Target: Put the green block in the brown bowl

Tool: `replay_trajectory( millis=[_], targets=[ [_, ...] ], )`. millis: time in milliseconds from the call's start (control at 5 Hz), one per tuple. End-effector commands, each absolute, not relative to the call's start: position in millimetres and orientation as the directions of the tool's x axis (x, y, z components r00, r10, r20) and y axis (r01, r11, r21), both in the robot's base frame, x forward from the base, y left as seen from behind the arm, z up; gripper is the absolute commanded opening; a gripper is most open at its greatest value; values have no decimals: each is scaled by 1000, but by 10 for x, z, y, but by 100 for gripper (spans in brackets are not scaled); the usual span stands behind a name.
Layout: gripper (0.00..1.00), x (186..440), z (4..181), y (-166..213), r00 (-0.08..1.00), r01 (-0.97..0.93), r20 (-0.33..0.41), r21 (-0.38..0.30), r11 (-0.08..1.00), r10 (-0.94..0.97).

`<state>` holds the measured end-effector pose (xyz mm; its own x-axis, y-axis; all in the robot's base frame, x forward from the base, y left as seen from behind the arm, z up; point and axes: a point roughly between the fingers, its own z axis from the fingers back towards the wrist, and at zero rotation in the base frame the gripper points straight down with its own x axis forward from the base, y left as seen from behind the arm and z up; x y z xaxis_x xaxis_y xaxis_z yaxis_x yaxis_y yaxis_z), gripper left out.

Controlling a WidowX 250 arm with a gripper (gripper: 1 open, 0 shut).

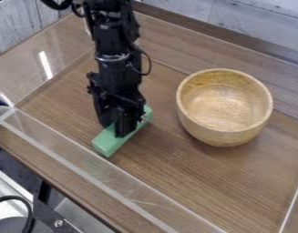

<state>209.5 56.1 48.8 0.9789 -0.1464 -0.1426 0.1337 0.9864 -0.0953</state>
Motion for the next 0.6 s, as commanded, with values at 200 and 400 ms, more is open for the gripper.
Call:
replay_trajectory(
  millis=[200, 400],
  targets=[
    [0, 2289, 793, 563, 989, 137, -54, -69, 988, -141],
    [0, 2382, 939, 495, 990, 137, -31, -76, 988, -140]
  ],
)
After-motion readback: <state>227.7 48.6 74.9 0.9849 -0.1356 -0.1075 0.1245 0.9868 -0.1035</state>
